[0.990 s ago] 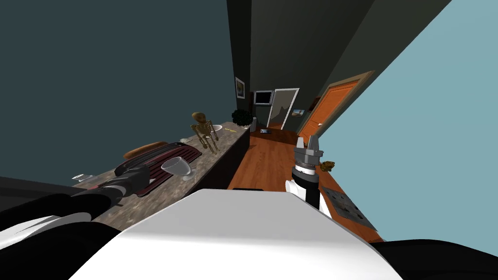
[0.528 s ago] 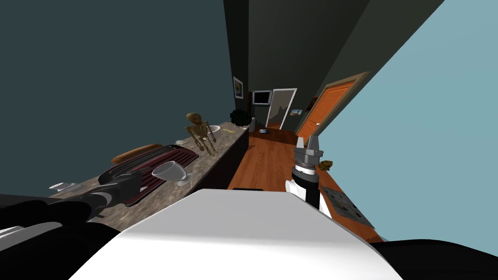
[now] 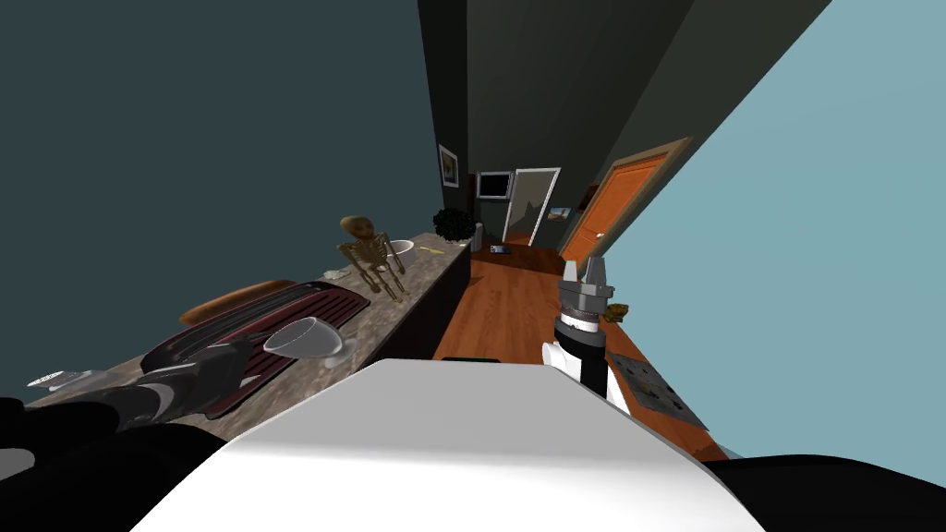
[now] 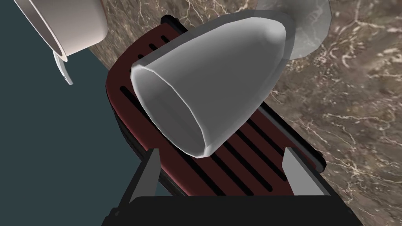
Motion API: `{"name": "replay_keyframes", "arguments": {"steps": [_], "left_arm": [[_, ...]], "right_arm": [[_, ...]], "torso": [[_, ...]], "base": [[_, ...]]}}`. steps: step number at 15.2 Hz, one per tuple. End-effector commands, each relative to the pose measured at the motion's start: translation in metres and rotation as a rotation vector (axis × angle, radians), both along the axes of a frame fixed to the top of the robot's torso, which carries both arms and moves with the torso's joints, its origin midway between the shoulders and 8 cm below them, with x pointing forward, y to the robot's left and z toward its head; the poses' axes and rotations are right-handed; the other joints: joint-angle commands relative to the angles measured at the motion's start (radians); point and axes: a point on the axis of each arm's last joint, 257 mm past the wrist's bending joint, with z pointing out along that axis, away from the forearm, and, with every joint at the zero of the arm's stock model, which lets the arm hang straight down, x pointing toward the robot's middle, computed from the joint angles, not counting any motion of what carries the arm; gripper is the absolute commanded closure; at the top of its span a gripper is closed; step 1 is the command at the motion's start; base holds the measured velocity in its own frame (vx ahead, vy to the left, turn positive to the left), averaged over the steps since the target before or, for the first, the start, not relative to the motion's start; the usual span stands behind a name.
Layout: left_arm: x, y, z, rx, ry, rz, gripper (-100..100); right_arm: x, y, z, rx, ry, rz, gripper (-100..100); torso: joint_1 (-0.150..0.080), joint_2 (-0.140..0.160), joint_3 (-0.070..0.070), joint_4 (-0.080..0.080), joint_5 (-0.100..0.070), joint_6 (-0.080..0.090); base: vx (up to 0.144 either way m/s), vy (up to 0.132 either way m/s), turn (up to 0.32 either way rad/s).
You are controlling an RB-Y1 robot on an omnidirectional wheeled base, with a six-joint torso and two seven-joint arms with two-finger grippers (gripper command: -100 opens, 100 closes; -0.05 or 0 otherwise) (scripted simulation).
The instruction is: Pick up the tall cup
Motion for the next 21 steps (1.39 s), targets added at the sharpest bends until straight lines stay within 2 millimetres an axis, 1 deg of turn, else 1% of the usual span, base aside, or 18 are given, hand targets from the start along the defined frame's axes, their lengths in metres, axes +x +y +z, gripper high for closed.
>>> {"name": "replay_keyframes", "arguments": {"steps": [1, 2, 3, 5, 6, 9, 10, 12, 13, 14, 16, 17, 19, 20, 21], "left_arm": [[-0.010, -0.003, -0.007, -0.024, 0.041, 0.009, -100], [-0.010, -0.003, -0.007, -0.025, 0.042, 0.009, -100], [-0.021, -0.003, -0.004, -0.044, 0.067, 0.019, -100], [-0.028, -0.006, -0.011, -0.062, 0.099, 0.024, -100], [-0.037, -0.007, -0.006, -0.076, 0.114, 0.032, -100], [-0.046, -0.011, -0.013, -0.099, 0.154, 0.039, -100], [-0.056, -0.012, -0.010, -0.118, 0.177, 0.046, -100], [-0.064, -0.016, -0.015, -0.136, 0.209, 0.052, -100], [-0.064, -0.016, -0.015, -0.136, 0.209, 0.052, -100], [-0.075, -0.019, -0.013, -0.158, 0.236, 0.059, -100], [-0.081, -0.022, -0.017, -0.172, 0.261, 0.063, -100], [-0.090, -0.025, -0.013, -0.191, 0.282, 0.069, -100], [-0.097, -0.029, -0.017, -0.208, 0.311, 0.074, -100], [-0.106, -0.032, -0.014, -0.226, 0.332, 0.079, -100], [-0.111, -0.035, -0.016, -0.236, 0.350, 0.082, -100]], "right_arm": [[0.000, 0.000, 0.000, 0.000, 0.000, 0.000, 0], [0.000, 0.000, 0.000, 0.000, 0.000, 0.000, 0], [0.000, 0.000, 0.000, 0.000, 0.000, 0.000, 0], [0.000, 0.000, 0.000, 0.000, 0.000, 0.000, 0], [0.000, 0.000, 0.000, 0.000, 0.000, 0.000, 0], [0.000, 0.000, 0.000, 0.000, 0.000, 0.000, 0], [0.000, 0.000, 0.000, 0.000, 0.000, 0.000, 0], [0.000, 0.000, 0.000, 0.000, 0.000, 0.000, 0], [0.000, 0.000, 0.000, 0.000, 0.000, 0.000, 0], [0.000, 0.000, 0.000, 0.000, 0.000, 0.000, 0], [0.000, 0.000, 0.000, 0.000, 0.000, 0.000, 0], [0.000, 0.000, 0.000, 0.000, 0.000, 0.000, 0], [0.000, 0.000, 0.000, 0.000, 0.000, 0.000, 0], [0.000, 0.000, 0.000, 0.000, 0.000, 0.000, 0], [0.000, 0.000, 0.000, 0.000, 0.000, 0.000, 0]], "torso": [[0.000, 0.000, 0.000, 0.000, 0.000, 0.000], [0.000, 0.000, 0.000, 0.000, 0.000, 0.000], [0.000, 0.001, 0.000, 0.000, 0.000, 0.000], [0.001, 0.000, 0.000, 0.000, 0.000, 0.000], [0.001, 0.000, 0.000, 0.000, 0.000, 0.000], [0.001, -0.001, 0.000, 0.000, 0.000, 0.000], [0.001, 0.001, 0.000, 0.000, 0.000, 0.000], [0.001, 0.000, 0.000, 0.000, 0.000, 0.000], [0.001, 0.000, 0.000, 0.000, 0.000, 0.000], [0.001, 0.001, 0.001, 0.000, 0.000, 0.000], [0.001, 0.000, 0.000, 0.000, 0.000, 0.000], [0.001, 0.000, 0.000, 0.000, 0.000, 0.000], [0.002, -0.001, 0.000, 0.000, 0.000, 0.000], [0.001, 0.000, 0.000, 0.000, 0.000, 0.000], [0.001, 0.000, 0.000, 0.000, 0.000, 0.000]], "base": [[0.060, 0.006, -0.026], [0.034, 0.006, 0.007], [0.057, 0.011, -0.063], [0.068, 0.020, -0.056], [0.077, 0.012, -0.063], [0.059, 0.012, -0.037], [0.050, 0.022, -0.056], [0.060, 0.023, -0.056], [0.029, 0.009, 0.000], [0.047, 0.013, -0.056], [0.059, 0.024, -0.057], [0.070, 0.027, -0.058], [0.066, 0.021, -0.042], [0.064, 0.021, -0.067], [0.064, 0.029, -0.068]]}}
